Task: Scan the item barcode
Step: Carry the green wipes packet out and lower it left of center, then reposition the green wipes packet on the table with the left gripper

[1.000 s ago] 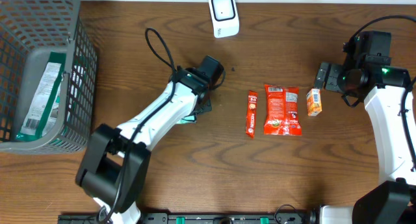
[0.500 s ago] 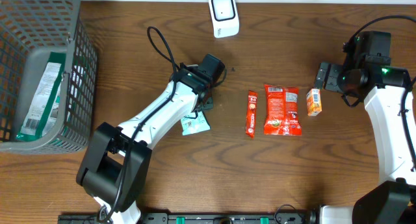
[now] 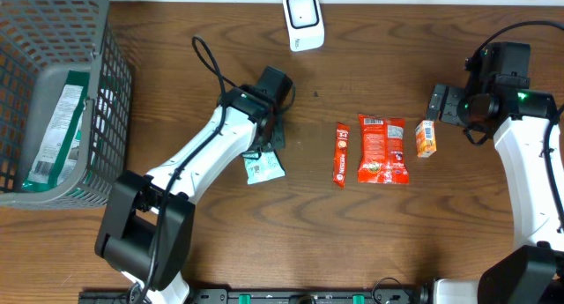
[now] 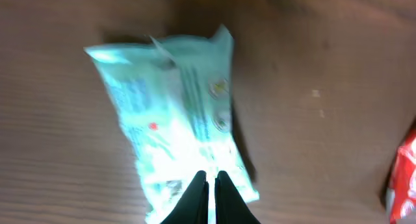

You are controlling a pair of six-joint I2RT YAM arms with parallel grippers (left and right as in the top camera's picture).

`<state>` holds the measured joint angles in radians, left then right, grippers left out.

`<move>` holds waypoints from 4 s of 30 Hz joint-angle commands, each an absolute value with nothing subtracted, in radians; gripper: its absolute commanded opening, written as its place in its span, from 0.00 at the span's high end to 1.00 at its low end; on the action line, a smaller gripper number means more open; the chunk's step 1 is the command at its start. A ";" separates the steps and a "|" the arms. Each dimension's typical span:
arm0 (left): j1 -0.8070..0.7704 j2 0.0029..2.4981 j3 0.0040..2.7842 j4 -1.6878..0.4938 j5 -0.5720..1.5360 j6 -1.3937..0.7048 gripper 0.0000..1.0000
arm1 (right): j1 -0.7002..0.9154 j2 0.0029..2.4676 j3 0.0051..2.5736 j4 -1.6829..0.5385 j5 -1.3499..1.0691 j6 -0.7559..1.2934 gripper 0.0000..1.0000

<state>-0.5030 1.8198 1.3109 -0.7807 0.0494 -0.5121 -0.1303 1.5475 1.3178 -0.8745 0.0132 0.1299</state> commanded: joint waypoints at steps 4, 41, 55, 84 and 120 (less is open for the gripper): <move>-0.492 1.824 1.192 -0.719 0.131 -0.475 0.92 | -0.137 1.544 1.330 -0.876 0.009 0.144 0.01; -0.409 1.740 0.928 -0.577 0.126 -0.521 0.91 | -0.137 1.544 1.329 -0.876 0.009 0.144 0.01; -0.409 1.621 1.016 -0.664 0.111 -0.506 0.88 | -0.137 1.544 1.330 -0.876 0.009 0.144 0.01; -0.409 1.575 1.050 -0.563 -0.017 -0.438 0.79 | -0.137 1.544 1.330 -0.876 0.009 0.144 0.01; -0.315 1.780 1.047 -0.501 0.023 -0.537 0.79 | -0.137 1.544 1.330 -0.876 0.009 0.144 0.01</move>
<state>-0.3161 1.7599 1.0409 -0.5117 -0.0399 -0.5056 -0.1303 1.5475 1.3178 -0.8745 0.0132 0.1299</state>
